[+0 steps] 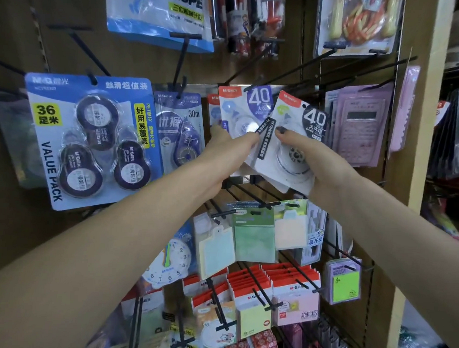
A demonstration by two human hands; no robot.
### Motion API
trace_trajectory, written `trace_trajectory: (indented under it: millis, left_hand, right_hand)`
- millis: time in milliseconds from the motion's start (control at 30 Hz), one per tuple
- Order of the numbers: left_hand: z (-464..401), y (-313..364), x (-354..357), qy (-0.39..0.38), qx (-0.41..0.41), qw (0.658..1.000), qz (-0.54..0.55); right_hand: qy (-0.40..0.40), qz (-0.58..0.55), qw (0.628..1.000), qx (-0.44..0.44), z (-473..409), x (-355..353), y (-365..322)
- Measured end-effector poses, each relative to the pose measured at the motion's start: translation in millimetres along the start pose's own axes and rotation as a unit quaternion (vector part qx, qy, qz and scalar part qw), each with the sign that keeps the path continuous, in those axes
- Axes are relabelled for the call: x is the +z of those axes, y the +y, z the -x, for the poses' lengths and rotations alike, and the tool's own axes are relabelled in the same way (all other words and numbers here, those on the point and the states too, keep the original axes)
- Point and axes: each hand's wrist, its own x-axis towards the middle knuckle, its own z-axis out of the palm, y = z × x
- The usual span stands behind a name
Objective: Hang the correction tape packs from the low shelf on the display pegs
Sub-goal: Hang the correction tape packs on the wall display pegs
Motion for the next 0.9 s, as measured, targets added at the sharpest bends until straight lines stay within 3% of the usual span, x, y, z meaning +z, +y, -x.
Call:
trace_trajectory:
  millis: [33,67,367,533,667,900]
  left_hand:
    - [-2.5,-2.6,-1.0,-0.004,-0.013,1.000,-0.001]
    - [-5.1,-5.6,-2.3,-0.009,-0.023,1.000,-0.001]
    - [-13.1,-15.8,-11.3,-0.063,-0.063,0.996,-0.002]
    - [-6.6,-4.8,-10.0,-0.032,-0.052,0.997,-0.045]
    - [-1.5,-4.9,-5.2,-0.063,-0.035,0.996,-0.043]
    - [2.2,-0.1,-9.7,-0.057,-0.020,0.998,-0.035]
  right_hand:
    - [-0.060,-0.040,0.997,0.034,-1.6,-0.2,2.2]
    - [-0.102,-0.025,0.994,0.009,-7.1,3.9,8.7]
    - [-0.071,0.030,0.997,0.021,-32.7,25.3,19.6]
    - [-0.045,0.053,0.997,0.021,-33.0,19.4,18.9]
    - [-0.040,0.047,0.998,0.001,-31.9,4.8,26.5]
    - [-0.130,-0.003,0.991,-0.032,-10.6,-30.5,32.6]
